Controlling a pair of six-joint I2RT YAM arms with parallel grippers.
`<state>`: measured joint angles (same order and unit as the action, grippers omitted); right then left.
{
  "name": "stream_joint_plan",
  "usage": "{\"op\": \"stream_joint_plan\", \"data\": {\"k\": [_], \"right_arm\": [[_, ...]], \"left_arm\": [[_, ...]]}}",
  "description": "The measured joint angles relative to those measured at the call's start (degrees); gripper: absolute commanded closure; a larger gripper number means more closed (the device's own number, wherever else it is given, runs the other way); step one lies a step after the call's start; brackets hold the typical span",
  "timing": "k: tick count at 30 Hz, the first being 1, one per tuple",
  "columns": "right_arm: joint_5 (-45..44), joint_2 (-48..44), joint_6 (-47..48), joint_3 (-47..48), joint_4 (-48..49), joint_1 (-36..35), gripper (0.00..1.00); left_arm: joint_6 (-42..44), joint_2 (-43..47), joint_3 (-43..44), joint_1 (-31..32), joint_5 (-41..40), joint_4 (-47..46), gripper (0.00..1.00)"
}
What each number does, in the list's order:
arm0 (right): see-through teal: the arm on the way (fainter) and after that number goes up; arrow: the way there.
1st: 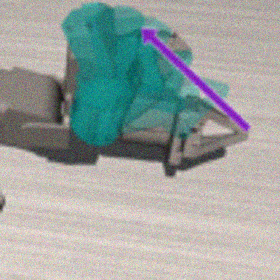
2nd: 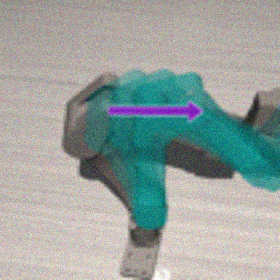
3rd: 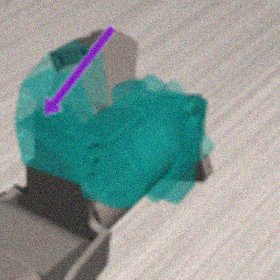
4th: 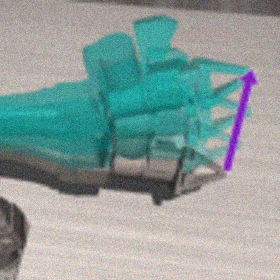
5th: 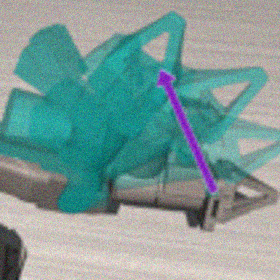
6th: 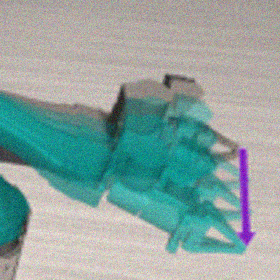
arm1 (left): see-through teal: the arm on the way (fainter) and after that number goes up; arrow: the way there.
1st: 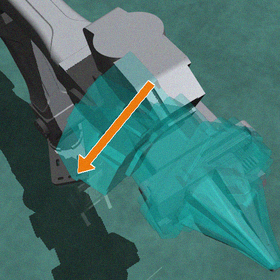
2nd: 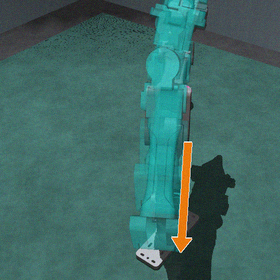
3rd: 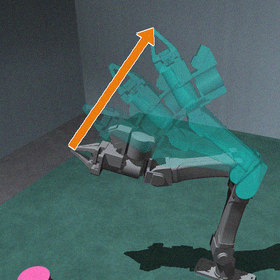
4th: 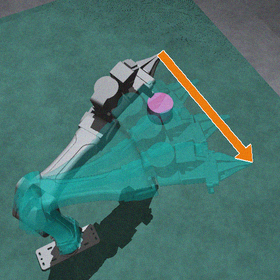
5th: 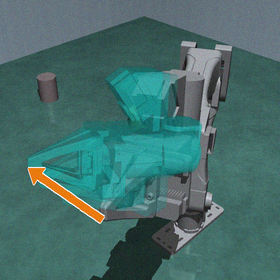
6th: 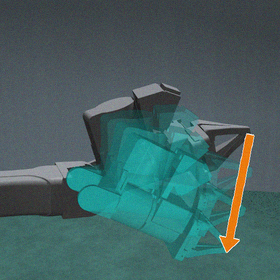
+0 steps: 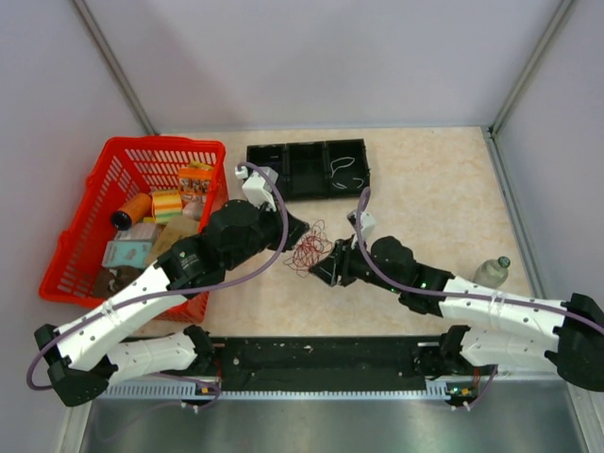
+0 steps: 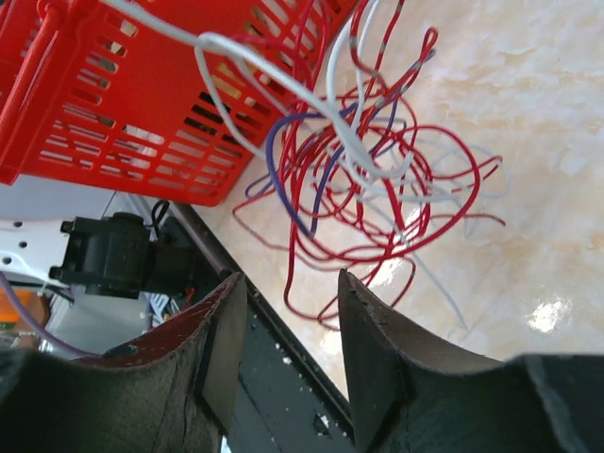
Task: Untangle the cables
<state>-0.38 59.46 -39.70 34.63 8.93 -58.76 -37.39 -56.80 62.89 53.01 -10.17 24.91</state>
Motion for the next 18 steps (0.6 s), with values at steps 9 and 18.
{"op": "stream_joint_plan", "data": {"k": [9, 18], "right_arm": [[-2.23, 3.02, -0.5, 1.16, 1.9, -0.02, 1.0], [1.7, -5.62, -0.37, 1.38, -3.26, 0.0, 1.0]], "left_arm": [[-0.11, 0.02, 0.0, 0.0, 0.04, 0.0, 0.99], [3.39, -1.49, -0.76, -0.04, 1.14, 0.7, 0.18]]}}
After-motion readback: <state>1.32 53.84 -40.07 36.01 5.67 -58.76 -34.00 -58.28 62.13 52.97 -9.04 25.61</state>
